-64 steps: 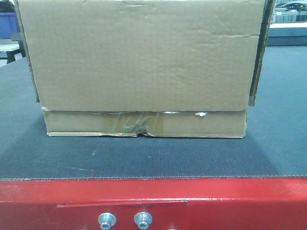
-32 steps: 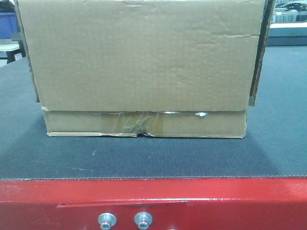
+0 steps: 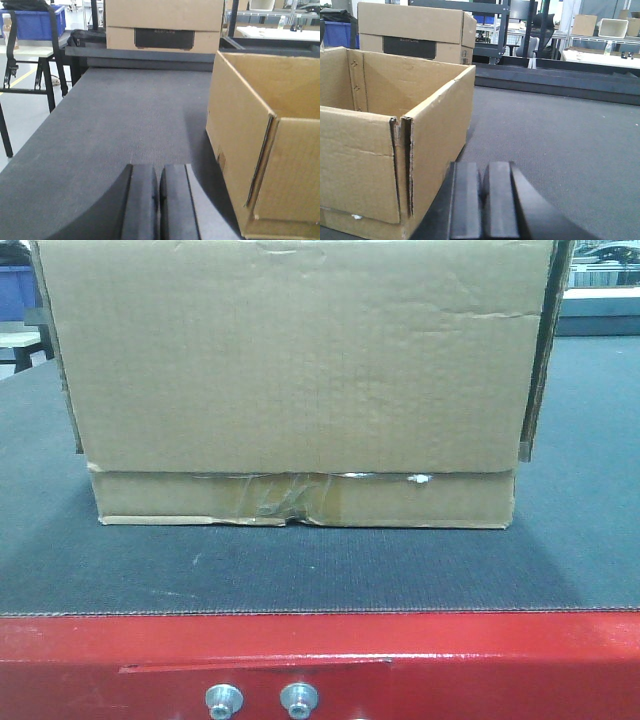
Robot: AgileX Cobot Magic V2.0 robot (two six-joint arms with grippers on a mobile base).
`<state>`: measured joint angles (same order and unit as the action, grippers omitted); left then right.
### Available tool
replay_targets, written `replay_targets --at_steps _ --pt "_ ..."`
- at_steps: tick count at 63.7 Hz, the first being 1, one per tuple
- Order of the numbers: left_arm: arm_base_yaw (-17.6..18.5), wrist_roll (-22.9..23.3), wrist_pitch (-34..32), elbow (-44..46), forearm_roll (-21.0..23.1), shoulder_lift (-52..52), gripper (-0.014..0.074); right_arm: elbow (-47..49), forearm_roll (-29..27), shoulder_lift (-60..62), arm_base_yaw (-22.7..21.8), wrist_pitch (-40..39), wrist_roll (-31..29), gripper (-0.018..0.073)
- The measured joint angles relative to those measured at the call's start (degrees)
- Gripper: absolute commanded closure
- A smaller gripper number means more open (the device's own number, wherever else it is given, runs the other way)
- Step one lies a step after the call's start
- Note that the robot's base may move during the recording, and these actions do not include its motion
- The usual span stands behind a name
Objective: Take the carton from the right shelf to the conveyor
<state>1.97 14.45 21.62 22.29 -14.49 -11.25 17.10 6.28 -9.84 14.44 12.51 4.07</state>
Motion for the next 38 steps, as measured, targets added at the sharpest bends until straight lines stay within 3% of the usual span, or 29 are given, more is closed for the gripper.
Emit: replay_targets --at_steps 12,27,38 --pt "-3.7 -10.5 -4.0 -5.4 9.1 3.6 0.0583 0.0 0.0 0.0 0.0 -0.1 0.0 0.0626" --pt "-5.0 -12.5 -16.3 -19.9 11.2 10.6 0.0583 0.0 0.0 0.0 0.0 -0.1 0.0 0.0626" --pt "-5.0 -12.6 -18.0 -22.3 13.0 10.9 0.0583 0.0 0.0 0.0 0.0 -0.1 0.0 0.0626"
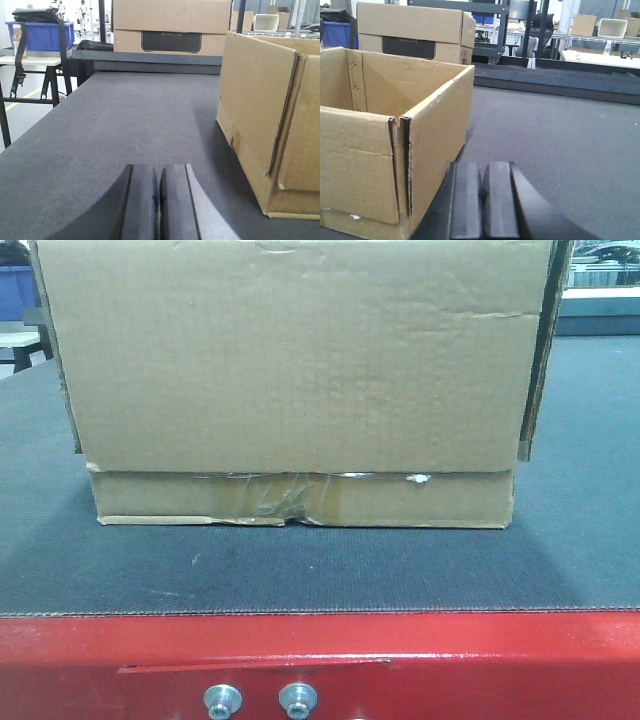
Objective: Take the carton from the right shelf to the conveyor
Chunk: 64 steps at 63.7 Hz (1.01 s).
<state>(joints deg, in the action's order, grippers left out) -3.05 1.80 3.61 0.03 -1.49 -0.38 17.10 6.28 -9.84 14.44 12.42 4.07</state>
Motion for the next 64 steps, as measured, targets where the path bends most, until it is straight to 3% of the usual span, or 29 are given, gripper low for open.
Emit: replay_targets --at_steps 64 --pt "0.0 -0.1 -2.1 -0.1 0.4 0.1 0.0583 0.0 0.0 0.0 0.0 0.0 0.0 0.0626"
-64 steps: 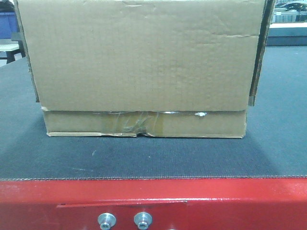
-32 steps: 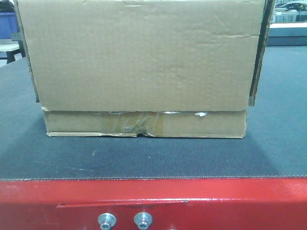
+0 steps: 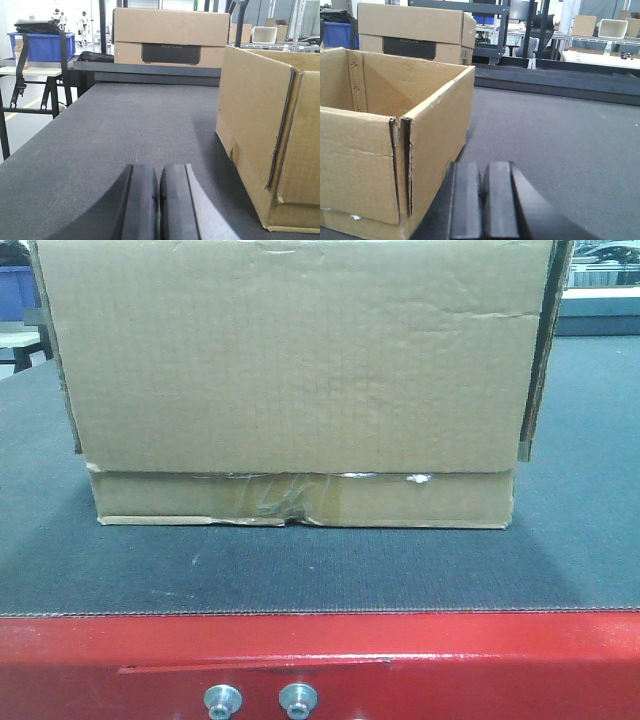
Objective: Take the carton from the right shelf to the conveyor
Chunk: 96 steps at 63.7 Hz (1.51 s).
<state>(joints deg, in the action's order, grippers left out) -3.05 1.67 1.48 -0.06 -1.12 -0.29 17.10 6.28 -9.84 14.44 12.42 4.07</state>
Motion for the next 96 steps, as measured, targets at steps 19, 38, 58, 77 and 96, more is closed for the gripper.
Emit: replay_targets --at_steps 19,38,58,77,96 --pt "0.0 0.0 0.0 0.0 0.0 0.0 0.0583 -2.9 -12.4 0.2 -10.8 -2.1 -11.9 0.0626" --pt "0.0 0.0 -0.1 0.0 0.1 0.0 0.0583 -15.0 -14.9 6.8 -17.1 -10.1 -12.7 0.0626" --pt "0.0 -0.1 -0.1 0.0 0.1 0.0 0.0583 -17.1 -15.1 9.5 -17.0 -10.7 -12.7 0.0626" --pt "0.0 -0.1 -0.1 0.0 0.1 0.0 0.0583 -17.1 -15.1 9.6 -17.0 -10.7 -12.7 0.0626" --pt "0.0 -0.1 -0.1 0.0 0.1 0.0 0.0583 -17.1 -15.1 9.6 -17.0 -10.7 -12.7 0.0626"
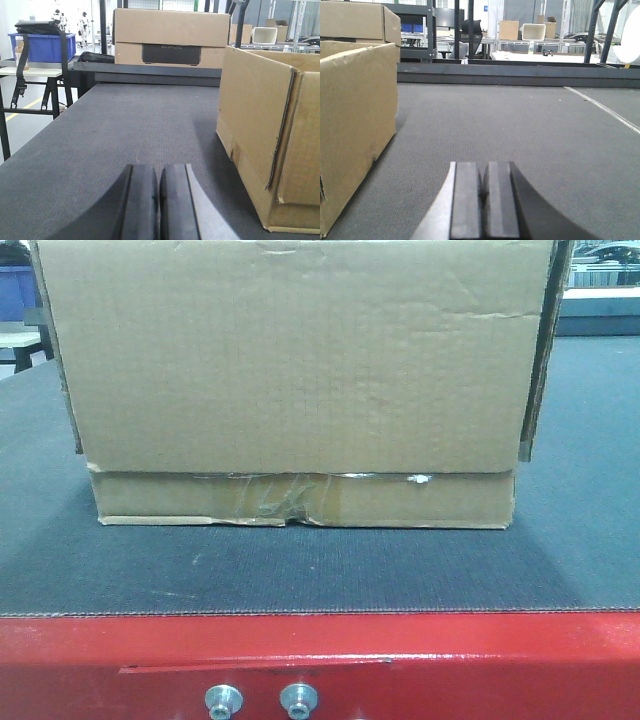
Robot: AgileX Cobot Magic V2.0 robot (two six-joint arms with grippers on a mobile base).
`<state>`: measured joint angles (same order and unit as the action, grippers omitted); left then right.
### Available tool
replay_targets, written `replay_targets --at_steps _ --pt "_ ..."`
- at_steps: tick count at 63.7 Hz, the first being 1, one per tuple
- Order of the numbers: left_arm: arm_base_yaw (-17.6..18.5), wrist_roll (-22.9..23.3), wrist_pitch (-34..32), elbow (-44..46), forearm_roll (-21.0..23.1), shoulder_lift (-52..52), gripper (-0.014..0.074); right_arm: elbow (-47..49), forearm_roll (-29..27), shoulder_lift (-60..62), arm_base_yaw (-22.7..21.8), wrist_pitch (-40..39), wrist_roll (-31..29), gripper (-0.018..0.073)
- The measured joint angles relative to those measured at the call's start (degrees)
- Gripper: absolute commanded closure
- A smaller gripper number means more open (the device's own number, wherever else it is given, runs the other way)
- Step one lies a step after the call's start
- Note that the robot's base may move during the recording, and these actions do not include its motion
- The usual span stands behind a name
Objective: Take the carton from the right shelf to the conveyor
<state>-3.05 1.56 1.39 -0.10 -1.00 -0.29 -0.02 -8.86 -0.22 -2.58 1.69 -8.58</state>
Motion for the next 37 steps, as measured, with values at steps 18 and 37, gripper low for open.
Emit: replay_targets --at_steps 18,37 --pt "0.0 0.0 0.0 0.0 0.0 0.0 0.0583 0.0 0.0 0.0 0.0 0.0 0.0 0.0626" --pt "0.0 0.0 0.0 0.0 0.0 0.0 0.0583 0.0 0.0 0.0 0.0 0.0 0.0 0.0626"
